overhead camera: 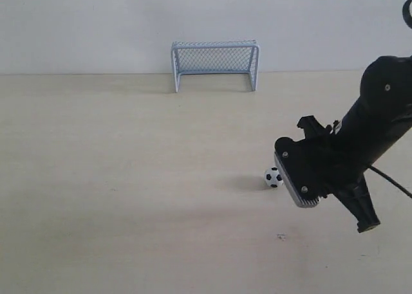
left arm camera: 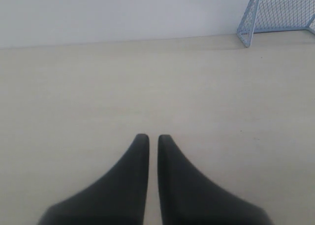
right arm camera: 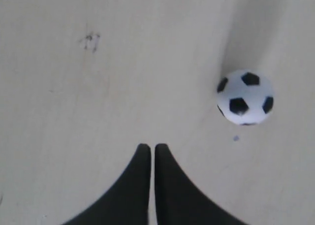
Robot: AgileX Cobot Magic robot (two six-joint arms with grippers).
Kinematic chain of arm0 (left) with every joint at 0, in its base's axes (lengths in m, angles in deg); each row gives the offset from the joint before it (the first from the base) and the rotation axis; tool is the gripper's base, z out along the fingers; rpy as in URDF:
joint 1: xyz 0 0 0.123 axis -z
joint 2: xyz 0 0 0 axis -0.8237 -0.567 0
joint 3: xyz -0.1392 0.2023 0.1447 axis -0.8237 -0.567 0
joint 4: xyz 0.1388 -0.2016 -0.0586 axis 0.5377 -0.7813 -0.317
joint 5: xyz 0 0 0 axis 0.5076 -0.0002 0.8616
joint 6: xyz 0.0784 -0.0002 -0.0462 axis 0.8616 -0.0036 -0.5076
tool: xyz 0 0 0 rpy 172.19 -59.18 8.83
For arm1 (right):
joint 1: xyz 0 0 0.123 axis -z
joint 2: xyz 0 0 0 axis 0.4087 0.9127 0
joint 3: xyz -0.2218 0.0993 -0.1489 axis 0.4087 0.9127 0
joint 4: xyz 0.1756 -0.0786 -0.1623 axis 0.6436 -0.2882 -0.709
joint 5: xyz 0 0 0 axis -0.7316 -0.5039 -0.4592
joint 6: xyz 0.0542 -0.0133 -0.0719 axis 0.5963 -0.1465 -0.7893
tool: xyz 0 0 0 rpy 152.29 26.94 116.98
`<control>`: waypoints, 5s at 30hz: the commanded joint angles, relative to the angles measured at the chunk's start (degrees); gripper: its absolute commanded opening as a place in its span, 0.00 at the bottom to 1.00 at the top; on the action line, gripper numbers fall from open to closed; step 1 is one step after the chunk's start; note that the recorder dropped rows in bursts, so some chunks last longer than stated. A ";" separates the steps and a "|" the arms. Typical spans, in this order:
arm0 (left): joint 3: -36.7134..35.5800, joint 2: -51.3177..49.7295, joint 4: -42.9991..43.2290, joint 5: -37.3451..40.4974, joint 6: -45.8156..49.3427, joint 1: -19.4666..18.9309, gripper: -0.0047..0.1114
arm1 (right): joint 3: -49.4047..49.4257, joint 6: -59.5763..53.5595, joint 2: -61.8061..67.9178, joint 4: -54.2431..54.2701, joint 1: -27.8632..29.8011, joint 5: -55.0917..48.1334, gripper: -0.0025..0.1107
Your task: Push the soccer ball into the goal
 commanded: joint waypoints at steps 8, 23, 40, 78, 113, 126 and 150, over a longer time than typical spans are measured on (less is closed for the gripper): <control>0.24 -0.23 -0.38 -0.74 -0.68 0.45 0.09 | -4.24 1.12 4.30 -1.33 -2.35 -3.20 0.02; 0.24 -0.23 -0.38 -0.74 -0.68 0.45 0.09 | -10.23 0.87 8.83 1.19 -2.35 -9.14 0.02; 0.24 -0.23 -0.38 -0.84 -0.68 0.45 0.09 | -13.98 1.74 11.14 1.19 -2.35 -11.60 0.02; 0.24 -0.23 -0.38 -0.84 -0.68 0.45 0.09 | -13.98 4.58 12.05 1.43 -1.41 -6.72 0.02; 0.24 -0.23 -0.38 -0.84 -0.68 0.45 0.09 | -13.98 8.24 -7.80 1.46 11.92 -26.27 0.02; 0.24 -0.23 -0.38 -0.84 -0.68 0.45 0.09 | -13.98 15.74 -14.79 2.38 11.92 -27.60 0.02; 0.24 -0.23 -0.38 -0.84 -0.68 0.45 0.09 | -2.82 17.02 -24.54 14.97 23.46 -23.89 0.02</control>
